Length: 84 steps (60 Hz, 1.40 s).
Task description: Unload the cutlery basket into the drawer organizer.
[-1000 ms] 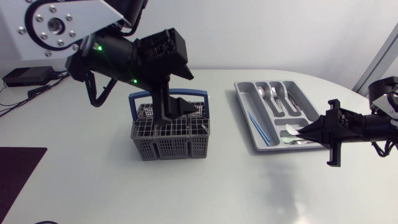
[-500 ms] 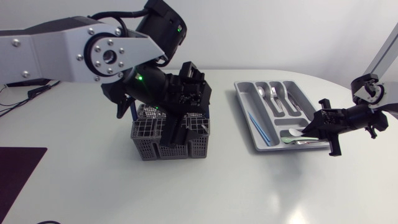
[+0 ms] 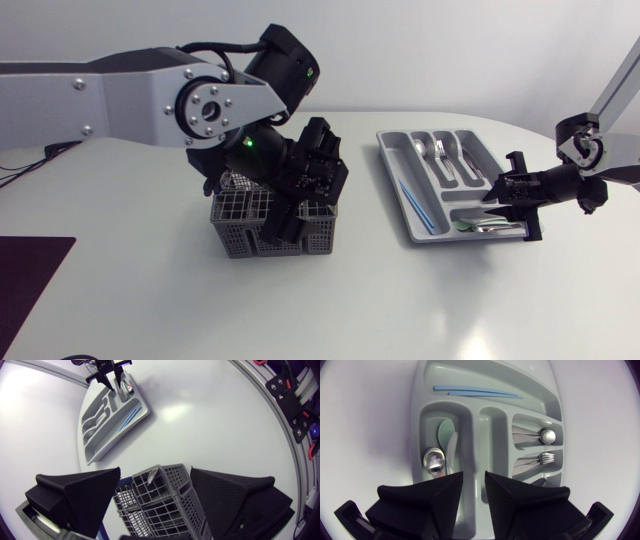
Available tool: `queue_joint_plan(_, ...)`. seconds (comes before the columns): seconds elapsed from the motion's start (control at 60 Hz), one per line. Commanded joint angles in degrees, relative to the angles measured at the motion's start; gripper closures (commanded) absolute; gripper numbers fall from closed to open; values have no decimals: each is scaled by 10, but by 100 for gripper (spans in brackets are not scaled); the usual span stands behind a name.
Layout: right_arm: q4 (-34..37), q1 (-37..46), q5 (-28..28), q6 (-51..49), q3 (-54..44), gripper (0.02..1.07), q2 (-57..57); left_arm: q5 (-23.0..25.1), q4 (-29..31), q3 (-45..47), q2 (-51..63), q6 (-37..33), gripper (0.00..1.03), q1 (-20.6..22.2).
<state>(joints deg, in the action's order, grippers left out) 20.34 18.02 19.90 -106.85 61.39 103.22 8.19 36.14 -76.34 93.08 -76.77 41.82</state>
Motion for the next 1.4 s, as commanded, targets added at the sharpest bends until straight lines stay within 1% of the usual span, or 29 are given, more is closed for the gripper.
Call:
queue_joint_plan(0.0,-6,-6,-3,-24,-21,53,7,-5,9,-6,17,-24,6,7)
queue_joint_plan(0.1,-6,-5,0,-20,-29,50,-14,-6,13,-9,17,-28,6,9)
queue_joint_plan(0.2,1,-5,7,-17,-39,50,-46,-8,15,-11,17,-33,6,11)
queue_joint_plan(0.267,5,-4,21,-12,-49,47,-74,-14,17,-14,17,-34,6,14)
queue_joint_plan(0.35,7,-4,44,12,-62,46,-112,-20,17,-16,19,-36,6,17)
queue_joint_plan(0.467,33,-4,71,30,-78,45,-153,-36,14,-16,25,-51,7,19)
queue_joint_plan(0.5,36,-4,83,41,-84,43,-166,-38,10,-16,25,-53,7,19)
queue_joint_plan(0.533,36,-4,95,53,-90,42,-180,-39,9,-14,25,-55,8,21)
queue_joint_plan(0.633,37,-1,125,72,-111,41,-212,-66,-28,7,29,-72,15,26)
queue_joint_plan(0.7,39,0,138,84,-123,41,-226,-73,-49,17,31,-80,24,26)
queue_joint_plan(0.733,42,1,143,87,-132,41,-234,-76,-57,21,32,-83,30,26)
queue_joint_plan(0.833,42,2,159,93,-166,41,-264,-77,-63,27,35,-87,42,26)
queue_joint_plan(0.967,42,2,175,99,-204,39,-298,-92,-81,44,39,-100,45,26)
queue_joint_plan(1.033,42,3,183,106,-214,39,-309,-93,-95,52,39,-102,58,26)
queue_joint_plan(1.1,42,5,189,109,-223,39,-315,-96,-108,60,39,-102,68,26)
queue_joint_plan(1.133,41,5,189,109,-229,39,-318,-97,-112,63,39,-102,70,25)
queue_joint_plan(1.2,42,5,189,109,-239,39,-326,-106,-130,73,40,-109,70,24)
queue_joint_plan(1.317,42,6,196,110,-258,39,-345,-109,-136,80,39,-111,70,22)
queue_joint_plan(1.383,42,5,198,111,-268,39,-355,-112,-145,86,40,-115,75,20)
